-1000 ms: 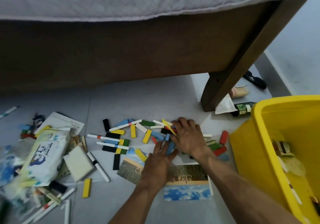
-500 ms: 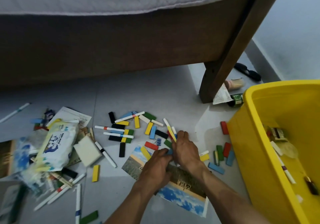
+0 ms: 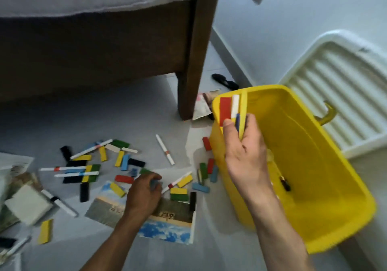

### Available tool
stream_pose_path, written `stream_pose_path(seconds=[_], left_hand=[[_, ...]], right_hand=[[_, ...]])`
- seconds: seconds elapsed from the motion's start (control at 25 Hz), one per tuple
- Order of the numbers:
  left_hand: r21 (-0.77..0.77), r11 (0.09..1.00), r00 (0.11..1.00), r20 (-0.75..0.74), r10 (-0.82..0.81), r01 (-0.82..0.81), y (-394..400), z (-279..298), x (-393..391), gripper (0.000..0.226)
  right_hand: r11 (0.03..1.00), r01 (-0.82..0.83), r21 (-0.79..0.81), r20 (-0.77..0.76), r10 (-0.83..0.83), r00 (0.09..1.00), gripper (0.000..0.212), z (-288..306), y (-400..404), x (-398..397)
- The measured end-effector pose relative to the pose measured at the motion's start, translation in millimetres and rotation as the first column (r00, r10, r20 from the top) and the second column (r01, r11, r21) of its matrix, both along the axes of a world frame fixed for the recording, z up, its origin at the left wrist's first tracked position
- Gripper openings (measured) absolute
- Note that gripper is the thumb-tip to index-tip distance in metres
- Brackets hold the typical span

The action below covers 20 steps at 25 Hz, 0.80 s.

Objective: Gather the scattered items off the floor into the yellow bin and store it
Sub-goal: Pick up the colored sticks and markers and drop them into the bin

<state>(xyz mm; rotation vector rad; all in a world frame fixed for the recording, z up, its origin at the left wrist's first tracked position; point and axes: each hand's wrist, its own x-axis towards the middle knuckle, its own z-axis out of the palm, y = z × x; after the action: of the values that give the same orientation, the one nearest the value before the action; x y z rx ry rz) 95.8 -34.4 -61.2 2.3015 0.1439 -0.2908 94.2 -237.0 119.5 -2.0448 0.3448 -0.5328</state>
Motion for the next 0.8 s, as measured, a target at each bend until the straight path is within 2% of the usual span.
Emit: stream_pose_path(seconds=[0.04, 0.12, 0.2, 0.24, 0.28, 0.36, 0.4, 0.44, 0.48, 0.56, 0.64, 0.68, 0.72, 0.8], left_hand=[[0.016, 0.999, 0.999, -0.005, -0.034, 0.034, -9, 2, 2, 0.014], [0.035, 0.996, 0.996, 0.007, -0.087, 0.087, -26, 7, 5, 0.016], [0.023, 0.994, 0.994, 0.023, -0.111, 0.11, -39, 11, 5, 0.017], [0.024, 0.993, 0.993, 0.029, -0.118, 0.118, -42, 13, 3, 0.017], [0.04, 0.991, 0.991, 0.035, -0.131, 0.13, -45, 14, 0, 0.019], [0.145, 0.973, 0.982, 0.028, -0.188, 0.182, -49, 13, -9, 0.023], [0.228, 0.947, 0.971, 0.019, -0.238, 0.228, -51, 13, -13, 0.025], [0.29, 0.917, 0.957, 0.01, -0.289, 0.274, -54, 12, -17, 0.027], [0.316, 0.899, 0.947, -0.002, -0.32, 0.305, -58, 10, -21, 0.028], [0.349, 0.878, 0.94, -0.029, -0.34, 0.328, -62, 7, -25, 0.033], [0.419, 0.842, 0.934, -0.051, -0.353, 0.341, -59, 1, -27, 0.037], [0.451, 0.817, 0.927, -0.069, -0.369, 0.359, -54, -2, -28, 0.037], [0.455, 0.809, 0.922, -0.083, -0.378, 0.373, -49, -5, -29, 0.035], [0.412, 0.826, 0.92, -0.104, -0.378, 0.386, -42, -8, -32, 0.033]], right_hand=[[0.993, 0.045, -0.105, 0.0, -0.045, 0.999, 0.021, 13, -16, -4], [0.947, 0.104, -0.303, -0.118, -0.145, 0.982, 0.019, 19, -40, -9], [0.87, 0.107, -0.482, -0.265, -0.261, 0.928, 0.036, 12, -47, -13], [0.843, 0.113, -0.525, -0.254, -0.282, 0.925, 0.045, 7, -45, -16], [0.842, 0.137, -0.522, -0.165, -0.257, 0.952, 0.045, 2, -39, -21], [0.88, 0.151, -0.45, 0.105, -0.116, 0.988, 0.028, -14, -18, -31], [0.901, 0.105, -0.421, 0.181, -0.03, 0.983, 0.02, -28, -6, -37], [0.916, 0.025, -0.399, 0.185, 0.053, 0.981, 0.017, -44, 5, -44], [0.927, -0.067, -0.369, 0.119, 0.119, 0.986, 0.016, -62, 14, -51], [0.935, -0.209, -0.286, -0.128, 0.179, 0.975, 0.022, -101, 24, -63], [0.921, -0.313, -0.233, -0.424, 0.193, 0.885, 0.036, -142, 23, -70], [0.898, -0.371, -0.237, -0.523, 0.204, 0.827, 0.041, -159, 21, -72], [0.873, -0.415, -0.257, -0.577, 0.206, 0.79, 0.043, -173, 19, -73], [0.856, -0.425, -0.294, -0.592, 0.186, 0.784, 0.042, -191, 17, -73]])
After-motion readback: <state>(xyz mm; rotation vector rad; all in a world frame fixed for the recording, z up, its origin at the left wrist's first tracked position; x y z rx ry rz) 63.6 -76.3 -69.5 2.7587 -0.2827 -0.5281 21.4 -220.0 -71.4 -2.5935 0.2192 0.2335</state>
